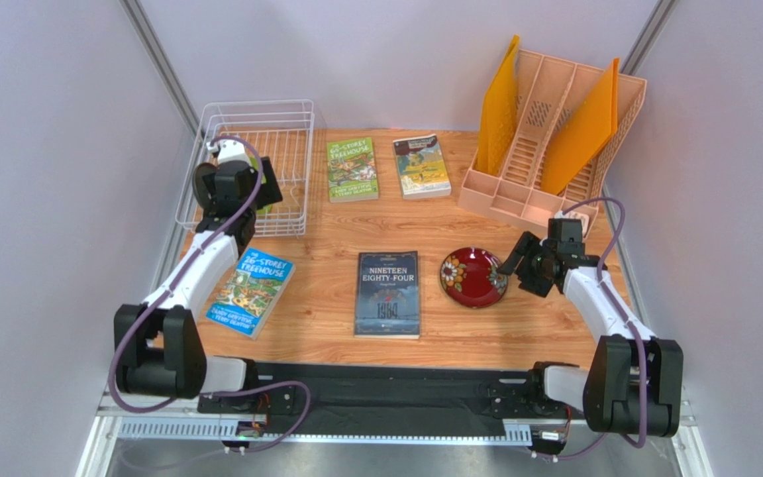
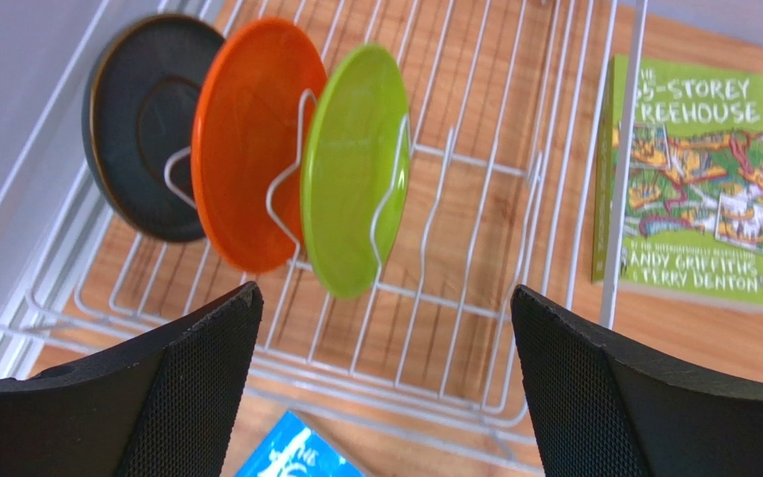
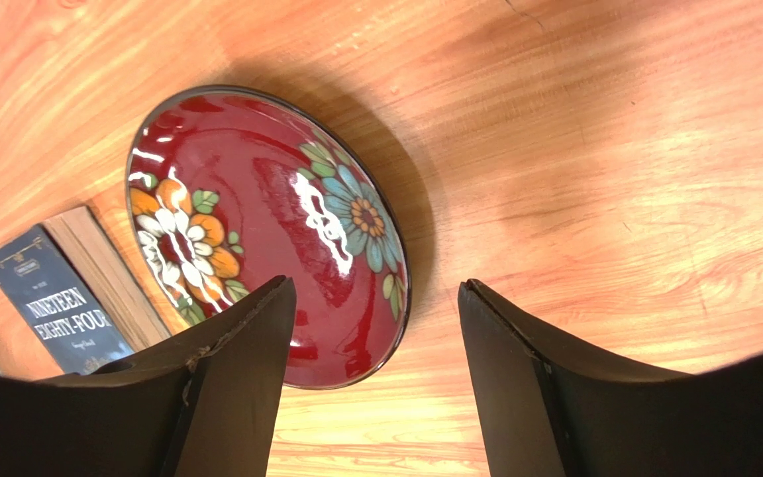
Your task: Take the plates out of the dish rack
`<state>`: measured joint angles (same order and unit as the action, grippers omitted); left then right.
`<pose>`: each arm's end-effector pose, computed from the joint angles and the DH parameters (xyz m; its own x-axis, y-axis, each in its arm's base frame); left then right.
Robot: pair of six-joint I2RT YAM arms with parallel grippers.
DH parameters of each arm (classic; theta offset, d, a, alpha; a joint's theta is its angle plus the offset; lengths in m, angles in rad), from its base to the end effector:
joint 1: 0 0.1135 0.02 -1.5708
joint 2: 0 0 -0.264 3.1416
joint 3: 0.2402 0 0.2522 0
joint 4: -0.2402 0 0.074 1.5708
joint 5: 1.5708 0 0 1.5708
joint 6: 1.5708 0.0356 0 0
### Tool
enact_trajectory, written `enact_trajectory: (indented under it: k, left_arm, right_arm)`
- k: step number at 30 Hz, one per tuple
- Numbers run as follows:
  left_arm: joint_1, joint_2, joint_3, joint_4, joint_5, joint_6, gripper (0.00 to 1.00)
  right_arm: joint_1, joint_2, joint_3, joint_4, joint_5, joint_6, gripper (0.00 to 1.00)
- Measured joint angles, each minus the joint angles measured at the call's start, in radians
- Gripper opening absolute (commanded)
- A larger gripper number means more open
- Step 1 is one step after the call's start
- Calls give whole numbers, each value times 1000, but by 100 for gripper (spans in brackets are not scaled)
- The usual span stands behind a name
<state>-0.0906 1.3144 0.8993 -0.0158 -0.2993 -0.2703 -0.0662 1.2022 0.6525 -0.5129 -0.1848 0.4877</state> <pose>0.2993 -0.0166 0.2799 -0.3527 -0.2241 -0.9085 -0.2849 0.9505 -0.1239 0.2181 -0.0079 0.1877 -0.7814 0.5134 -0.3547 0.3871 0.8446 0.3698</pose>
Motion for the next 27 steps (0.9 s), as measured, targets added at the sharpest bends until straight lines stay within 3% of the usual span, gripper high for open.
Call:
enact_trajectory:
  k: [3,14,20,24,27]
  left_arm:
    - [11,69,69,20,-8,16,94]
    - [60,323,207,38,-42,22,91]
    - [61,401,236,42,-56,17,69]
    - [63,407,238,51,-58,11,48]
    - [66,407,238,66,-59,9,45]
  right_arm:
    - [0,-2,18,-8,-2,-3,65]
    - [0,45,122,-10,-8,-18,65]
    - [30,130,129,13,-18,-14,63]
    - [54,181,142,10,-18,-14,63]
    - [59,198,159,9,-17,-15,63]
